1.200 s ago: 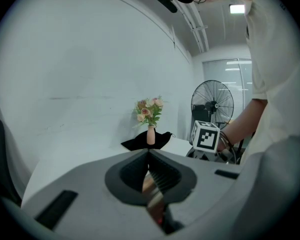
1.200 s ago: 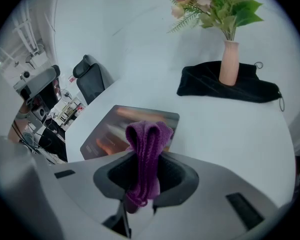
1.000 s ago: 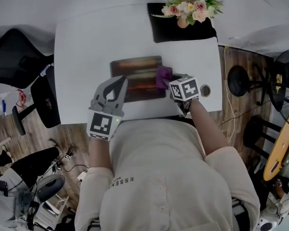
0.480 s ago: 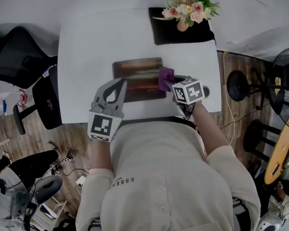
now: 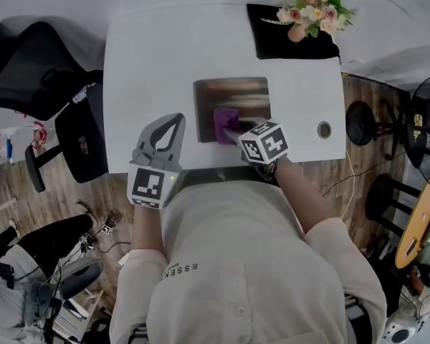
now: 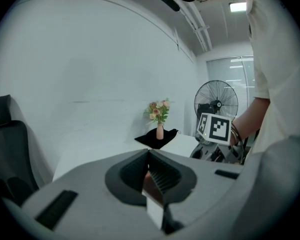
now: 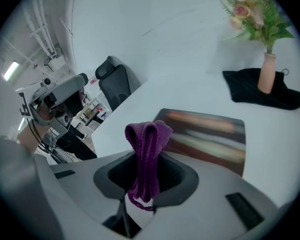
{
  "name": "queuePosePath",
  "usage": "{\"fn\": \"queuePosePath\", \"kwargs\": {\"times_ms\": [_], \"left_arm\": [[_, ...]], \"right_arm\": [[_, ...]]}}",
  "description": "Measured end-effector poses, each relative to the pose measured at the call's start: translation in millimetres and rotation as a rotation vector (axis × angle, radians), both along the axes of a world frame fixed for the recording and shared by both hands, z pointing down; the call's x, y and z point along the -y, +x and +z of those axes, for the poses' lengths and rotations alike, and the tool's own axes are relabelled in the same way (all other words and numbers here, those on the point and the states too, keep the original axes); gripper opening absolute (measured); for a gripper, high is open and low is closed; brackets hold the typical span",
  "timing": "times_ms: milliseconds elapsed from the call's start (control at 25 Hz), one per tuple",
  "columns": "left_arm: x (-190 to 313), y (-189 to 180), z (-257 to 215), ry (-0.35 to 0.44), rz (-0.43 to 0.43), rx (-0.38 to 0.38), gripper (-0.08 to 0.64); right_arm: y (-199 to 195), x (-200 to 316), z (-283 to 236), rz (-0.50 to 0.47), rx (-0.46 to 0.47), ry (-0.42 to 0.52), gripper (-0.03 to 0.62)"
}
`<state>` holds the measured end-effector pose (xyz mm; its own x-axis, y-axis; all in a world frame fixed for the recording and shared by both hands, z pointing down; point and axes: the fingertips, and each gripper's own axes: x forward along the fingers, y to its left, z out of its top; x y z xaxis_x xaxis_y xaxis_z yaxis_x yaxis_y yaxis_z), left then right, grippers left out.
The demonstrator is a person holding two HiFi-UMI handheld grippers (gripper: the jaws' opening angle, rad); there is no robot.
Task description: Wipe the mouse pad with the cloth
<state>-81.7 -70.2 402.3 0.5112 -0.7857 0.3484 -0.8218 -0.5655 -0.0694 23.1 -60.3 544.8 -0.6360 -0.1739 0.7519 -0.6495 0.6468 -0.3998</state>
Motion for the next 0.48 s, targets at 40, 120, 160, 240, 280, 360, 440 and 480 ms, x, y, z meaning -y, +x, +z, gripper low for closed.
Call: {"fn": "queuePosePath", "kwargs": {"times_ms": [40,120,160,240,280,360,440,480], "left_arm": [[-3,-6,1,-0.008,-0.004,-0.003,0.002],[-9,-16,4,-0.015,0.0,-0.004,0.002],[-11,-19,6,-0.016,0.006,-0.002,0.002],[-15,-25,9,-0.011,0.023,0.007,0.002],[-16,-27,10,-0.01,0.028,0.01,0.002],[-17,-33,11,-0.013,0.029,0.01,0.002],[-18,-38,11,-0.022,0.02,0.003,0.002],[-19,-40,11,-0.025,0.016,0.0,0.002]], "right_arm": [[-10,-6,3,-0.013,-0.001,-0.008,0.106],[-29,-16,8,-0.033,0.0,-0.023,0.106],[-37,-20,11,-0.039,0.001,-0.03,0.106],[-50,-25,17,-0.046,0.001,-0.04,0.106],[-56,-26,19,-0.047,-0.001,-0.044,0.106],[-64,-27,24,-0.046,-0.006,-0.047,0.106],[-69,-26,28,-0.042,-0.016,-0.048,0.106],[-69,-25,30,-0.041,-0.027,-0.045,0.106]]}}
